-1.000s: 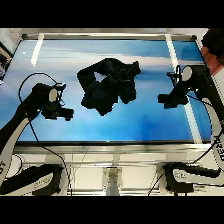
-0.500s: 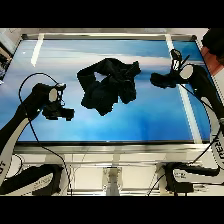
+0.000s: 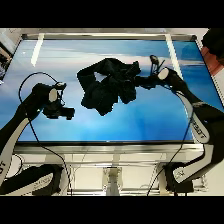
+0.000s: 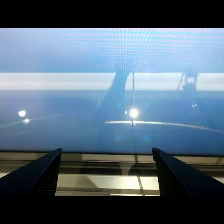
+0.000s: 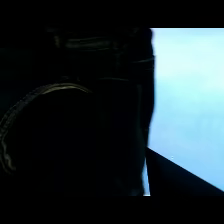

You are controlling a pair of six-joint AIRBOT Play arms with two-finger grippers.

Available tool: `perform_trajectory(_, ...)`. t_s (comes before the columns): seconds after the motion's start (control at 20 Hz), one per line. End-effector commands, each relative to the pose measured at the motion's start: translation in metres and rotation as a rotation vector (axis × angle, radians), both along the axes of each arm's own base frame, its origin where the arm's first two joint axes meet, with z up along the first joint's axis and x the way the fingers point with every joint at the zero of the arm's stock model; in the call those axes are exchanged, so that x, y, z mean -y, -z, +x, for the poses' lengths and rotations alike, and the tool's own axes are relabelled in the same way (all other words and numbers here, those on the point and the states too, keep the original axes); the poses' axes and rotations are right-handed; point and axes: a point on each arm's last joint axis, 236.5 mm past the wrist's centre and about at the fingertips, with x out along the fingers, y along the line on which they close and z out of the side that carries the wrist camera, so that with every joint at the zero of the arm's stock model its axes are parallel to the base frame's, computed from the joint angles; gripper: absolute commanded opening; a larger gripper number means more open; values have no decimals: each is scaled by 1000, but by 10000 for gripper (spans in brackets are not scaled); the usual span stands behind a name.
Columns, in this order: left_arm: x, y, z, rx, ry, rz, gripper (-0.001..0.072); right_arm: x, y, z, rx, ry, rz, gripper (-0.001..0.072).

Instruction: Fold the clothes and pants, and hang the long-sleeved shirts on hangers.

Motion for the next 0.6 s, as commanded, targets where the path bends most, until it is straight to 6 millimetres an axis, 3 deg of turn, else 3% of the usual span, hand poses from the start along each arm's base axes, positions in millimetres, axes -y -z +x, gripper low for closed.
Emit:
perform_trajectory(0.0,2,0,7,28,1,-8,640,-32,36,-9,-90,-92,4,555)
perform_trajectory(0.1,2,0,8,31,20,-9,641,-36,53,-25,-165,-121,1,542)
perform_trajectory(0.25,3,0,11,42,56,-11,641,-36,56,-29,-186,-130,1,222)
perform_trajectory(0.3,4,-1,14,53,56,-14,641,-36,53,-27,-178,-130,2,44)
perform_trajectory(0.4,5,-1,17,67,58,-18,641,-36,38,-20,-157,-155,-14,19)
perform_trajectory(0.55,5,-1,17,67,58,-18,641,-14,-10,-3,-86,-222,-159,18)
